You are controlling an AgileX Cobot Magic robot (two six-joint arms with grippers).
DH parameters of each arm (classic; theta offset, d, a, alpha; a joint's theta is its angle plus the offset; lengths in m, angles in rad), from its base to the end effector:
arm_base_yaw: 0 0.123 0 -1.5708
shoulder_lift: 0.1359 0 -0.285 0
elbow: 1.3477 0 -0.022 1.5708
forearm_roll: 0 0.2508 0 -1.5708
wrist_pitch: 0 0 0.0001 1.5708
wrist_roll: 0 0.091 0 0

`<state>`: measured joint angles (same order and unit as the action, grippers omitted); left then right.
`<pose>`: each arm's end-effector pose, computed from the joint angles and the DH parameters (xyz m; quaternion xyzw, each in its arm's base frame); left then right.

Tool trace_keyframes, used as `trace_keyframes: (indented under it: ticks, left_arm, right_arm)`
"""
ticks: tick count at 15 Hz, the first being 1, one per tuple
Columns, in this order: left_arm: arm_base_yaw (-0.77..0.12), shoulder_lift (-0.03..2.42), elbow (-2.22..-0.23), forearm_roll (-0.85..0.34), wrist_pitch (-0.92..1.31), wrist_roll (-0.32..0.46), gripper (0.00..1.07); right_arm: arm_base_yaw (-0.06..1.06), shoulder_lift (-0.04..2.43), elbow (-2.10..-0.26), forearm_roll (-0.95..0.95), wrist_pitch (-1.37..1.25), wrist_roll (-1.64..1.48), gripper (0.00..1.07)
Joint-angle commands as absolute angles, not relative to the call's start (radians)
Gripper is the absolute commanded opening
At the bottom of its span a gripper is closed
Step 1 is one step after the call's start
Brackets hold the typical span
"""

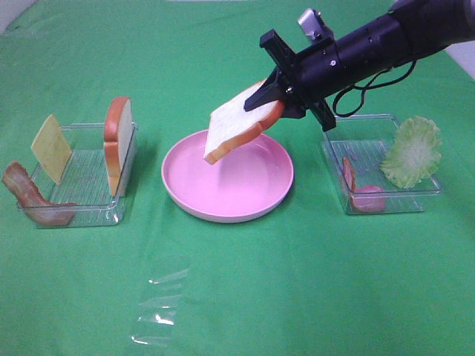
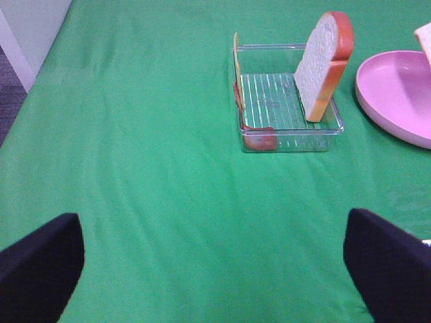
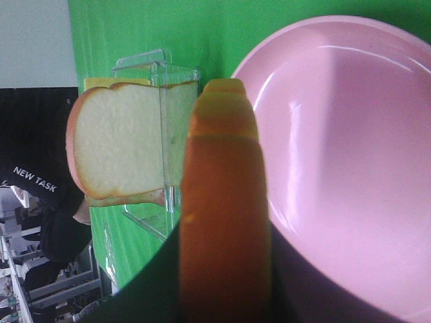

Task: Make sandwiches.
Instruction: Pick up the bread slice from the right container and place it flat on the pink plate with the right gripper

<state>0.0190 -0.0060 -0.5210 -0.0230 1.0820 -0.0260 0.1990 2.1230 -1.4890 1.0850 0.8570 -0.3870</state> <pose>-0.0091 -0.0020 0.2813 -0.0184 0.8515 -0.0133 0.5239 0.4200 0.1468 0.1731 0.0448 0.9050 0.4085 0.1103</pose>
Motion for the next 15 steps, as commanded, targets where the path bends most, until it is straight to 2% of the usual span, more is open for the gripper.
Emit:
trace_keyframes:
  ticks: [1,4,15]
  left_arm:
    - [0.019,-0.026,-0.518,-0.021,1.077,-0.024,1.0]
    - [0.019,-0.026,-0.518,-0.02,1.077,-0.024,1.0]
    - [0.019,-0.026,-0.518,-0.02,1.077,-0.023,1.0]
  right_arm:
    - [0.236,2.166,-1.49,1.128,0.835,-0.428,0.0]
    - [0.294,2.219,-1.539,1.128,0.797,-0.428,0.0]
    - [0.297,2.289,-1.569,1.107,0.761,-0.427,0.0]
